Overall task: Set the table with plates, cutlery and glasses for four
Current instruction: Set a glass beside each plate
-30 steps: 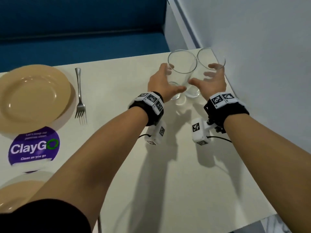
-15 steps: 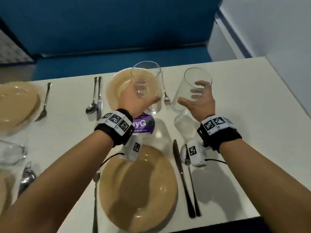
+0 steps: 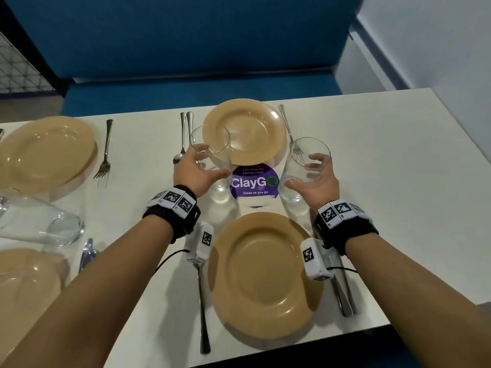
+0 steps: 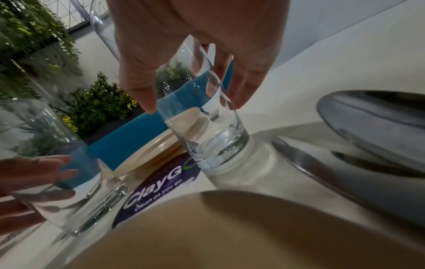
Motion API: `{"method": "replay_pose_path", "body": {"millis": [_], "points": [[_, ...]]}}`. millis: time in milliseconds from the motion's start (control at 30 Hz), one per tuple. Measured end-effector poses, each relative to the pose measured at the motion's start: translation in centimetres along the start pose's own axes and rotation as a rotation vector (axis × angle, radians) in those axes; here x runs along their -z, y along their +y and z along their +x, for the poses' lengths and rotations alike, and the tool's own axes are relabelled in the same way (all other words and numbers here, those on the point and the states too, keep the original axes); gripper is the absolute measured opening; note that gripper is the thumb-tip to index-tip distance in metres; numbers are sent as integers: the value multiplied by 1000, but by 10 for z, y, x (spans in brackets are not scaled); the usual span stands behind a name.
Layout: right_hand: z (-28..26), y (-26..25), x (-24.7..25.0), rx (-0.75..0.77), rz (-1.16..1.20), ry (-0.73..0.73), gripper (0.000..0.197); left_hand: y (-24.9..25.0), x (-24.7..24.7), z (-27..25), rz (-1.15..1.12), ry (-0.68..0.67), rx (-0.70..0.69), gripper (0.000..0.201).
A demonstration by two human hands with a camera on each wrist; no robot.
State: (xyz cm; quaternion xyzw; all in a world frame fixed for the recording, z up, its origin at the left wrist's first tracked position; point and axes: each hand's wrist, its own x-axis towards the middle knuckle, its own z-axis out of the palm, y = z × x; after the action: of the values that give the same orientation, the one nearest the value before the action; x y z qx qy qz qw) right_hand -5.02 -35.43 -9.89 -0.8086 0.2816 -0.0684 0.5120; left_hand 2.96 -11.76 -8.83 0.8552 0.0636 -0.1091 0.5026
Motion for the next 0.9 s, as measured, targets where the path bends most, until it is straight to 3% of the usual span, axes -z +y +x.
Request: {"method": "replay_pose_path", "body": {"millis": [333, 700, 900], "points": [[-13, 10, 10, -23, 30, -67, 72, -7, -3, 2, 21, 33, -25, 80], [-25, 13, 17, 11, 18, -93, 77, -7, 2, -1, 85, 90, -68, 74], [-22, 12, 15, 3, 14, -101, 71, -5, 5, 1, 96, 109, -48, 72]]}}
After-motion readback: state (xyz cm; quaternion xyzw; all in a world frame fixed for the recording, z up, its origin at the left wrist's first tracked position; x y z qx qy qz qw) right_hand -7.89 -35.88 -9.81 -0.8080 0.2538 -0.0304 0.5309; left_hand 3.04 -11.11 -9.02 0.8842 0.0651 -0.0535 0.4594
